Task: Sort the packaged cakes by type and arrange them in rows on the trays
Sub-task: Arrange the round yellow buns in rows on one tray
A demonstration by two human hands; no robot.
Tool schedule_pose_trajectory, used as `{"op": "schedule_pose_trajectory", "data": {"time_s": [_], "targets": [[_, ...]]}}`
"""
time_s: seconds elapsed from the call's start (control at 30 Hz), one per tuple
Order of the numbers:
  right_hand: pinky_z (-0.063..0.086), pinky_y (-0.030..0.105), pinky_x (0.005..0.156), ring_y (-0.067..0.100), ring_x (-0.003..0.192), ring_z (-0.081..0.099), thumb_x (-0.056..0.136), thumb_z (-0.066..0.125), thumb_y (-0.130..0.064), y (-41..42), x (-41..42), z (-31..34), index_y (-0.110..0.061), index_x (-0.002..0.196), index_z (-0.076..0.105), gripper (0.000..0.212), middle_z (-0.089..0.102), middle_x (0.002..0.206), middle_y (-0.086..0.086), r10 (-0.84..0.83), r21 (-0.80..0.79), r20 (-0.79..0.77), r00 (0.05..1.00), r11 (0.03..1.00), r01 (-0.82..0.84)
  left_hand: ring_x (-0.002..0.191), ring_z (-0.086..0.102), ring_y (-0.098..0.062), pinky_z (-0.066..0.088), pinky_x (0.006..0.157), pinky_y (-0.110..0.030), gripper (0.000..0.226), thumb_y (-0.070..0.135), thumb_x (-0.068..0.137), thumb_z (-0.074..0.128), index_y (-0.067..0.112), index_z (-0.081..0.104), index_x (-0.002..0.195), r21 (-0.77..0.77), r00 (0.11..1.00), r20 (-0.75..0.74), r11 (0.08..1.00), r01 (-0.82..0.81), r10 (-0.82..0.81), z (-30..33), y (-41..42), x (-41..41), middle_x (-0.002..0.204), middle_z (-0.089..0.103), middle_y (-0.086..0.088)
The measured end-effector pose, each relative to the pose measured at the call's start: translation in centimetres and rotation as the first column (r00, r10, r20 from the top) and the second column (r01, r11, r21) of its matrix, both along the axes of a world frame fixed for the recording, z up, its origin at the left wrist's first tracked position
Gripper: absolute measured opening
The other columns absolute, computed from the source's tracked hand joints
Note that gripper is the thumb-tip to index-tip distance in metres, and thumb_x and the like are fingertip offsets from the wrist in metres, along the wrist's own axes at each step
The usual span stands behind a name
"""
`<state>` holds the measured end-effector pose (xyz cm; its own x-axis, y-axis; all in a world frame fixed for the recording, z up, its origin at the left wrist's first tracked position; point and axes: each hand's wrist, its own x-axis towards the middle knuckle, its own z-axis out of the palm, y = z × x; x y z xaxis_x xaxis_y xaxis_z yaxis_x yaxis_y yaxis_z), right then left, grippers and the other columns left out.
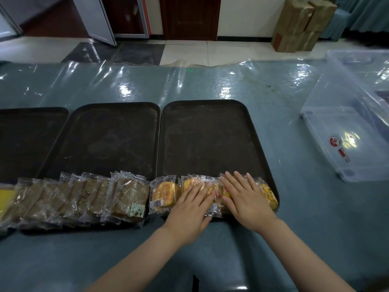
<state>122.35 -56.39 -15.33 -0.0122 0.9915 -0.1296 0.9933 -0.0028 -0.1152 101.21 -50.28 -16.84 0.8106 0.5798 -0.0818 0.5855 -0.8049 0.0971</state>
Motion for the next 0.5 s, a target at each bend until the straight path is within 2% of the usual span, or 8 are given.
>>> {"op": "schedule_pose_trajectory", "data": {"time_s": [0.07, 0.1, 0.23, 0.37, 0.5], "targets": [[0.005, 0.044, 0.120, 0.021, 0.150, 0.020, 0.104, 0.011, -0.055, -0.1, -0.2, 0.0, -0.023, 0.155, 0.028, 0.062, 0.030, 0.160, 0.000, -0.013, -0.005, 0.034, 0.999, 1.000, 0.013, 0.152, 0.010, -0.025, 0.015, 0.121, -0.045, 0.069, 0.051, 0.095, 0.032, 0.019, 0.024, 0.156, -0.033, 1.000, -0.024, 0.999, -0.004, 0.003, -0.3, -0.1, 0.0, 0.164, 0.016, -0.005], [0.005, 0.045, 0.120, 0.022, 0.150, 0.019, 0.104, 0.010, -0.057, -0.1, -0.2, 0.0, -0.024, 0.155, 0.027, 0.064, 0.030, 0.160, 0.000, -0.011, -0.016, 0.039, 0.999, 1.000, 0.012, 0.152, 0.005, -0.024, 0.012, 0.121, -0.045, 0.071, 0.052, 0.096, 0.031, 0.020, 0.019, 0.157, -0.048, 1.000, -0.028, 0.999, -0.005, 0.004, -0.4, -0.1, 0.0, 0.165, 0.010, -0.005], [-0.008, 0.042, 0.122, 0.017, 0.153, -0.001, 0.099, 0.006, -0.065, -0.2, 0.1, 0.2, -0.030, 0.158, 0.011, 0.069, 0.006, 0.165, -0.006, -0.009, -0.028, 0.011, 1.000, 1.000, 0.009, 0.152, -0.011, -0.020, 0.000, 0.123, -0.044, 0.071, 0.054, 0.097, 0.027, 0.023, 0.007, 0.159, -0.067, 1.000, 0.019, 0.997, 0.025, -0.024, 0.2, 0.2, -0.1, 0.166, -0.003, 0.000], [-0.010, 0.041, 0.123, 0.014, 0.152, -0.007, 0.095, 0.003, -0.069, -0.2, -0.3, 1.1, -0.033, 0.158, 0.008, 0.074, 0.001, 0.165, -0.009, -0.061, -0.008, -0.021, 0.998, 0.998, 0.061, 0.148, -0.022, -0.010, -0.018, 0.118, -0.032, 0.068, 0.052, 0.102, 0.032, 0.028, 0.003, 0.158, -0.134, 0.991, 0.131, 0.990, 0.037, -0.019, 1.6, 0.6, -0.8, 0.163, -0.014, 0.009], [-0.012, 0.038, 0.123, 0.012, 0.152, -0.010, 0.092, 0.000, -0.072, 0.2, -1.6, 2.4, -0.033, 0.158, 0.006, 0.077, -0.001, 0.164, -0.011, -0.122, 0.016, -0.070, 0.990, 0.992, 0.124, 0.147, -0.024, -0.006, -0.017, 0.119, -0.031, 0.066, 0.054, 0.103, 0.028, 0.031, -0.001, 0.158, -0.187, 0.990, 0.137, 0.982, -0.017, 0.043, 2.3, 1.1, -3.0, 0.163, -0.016, 0.012]]}}
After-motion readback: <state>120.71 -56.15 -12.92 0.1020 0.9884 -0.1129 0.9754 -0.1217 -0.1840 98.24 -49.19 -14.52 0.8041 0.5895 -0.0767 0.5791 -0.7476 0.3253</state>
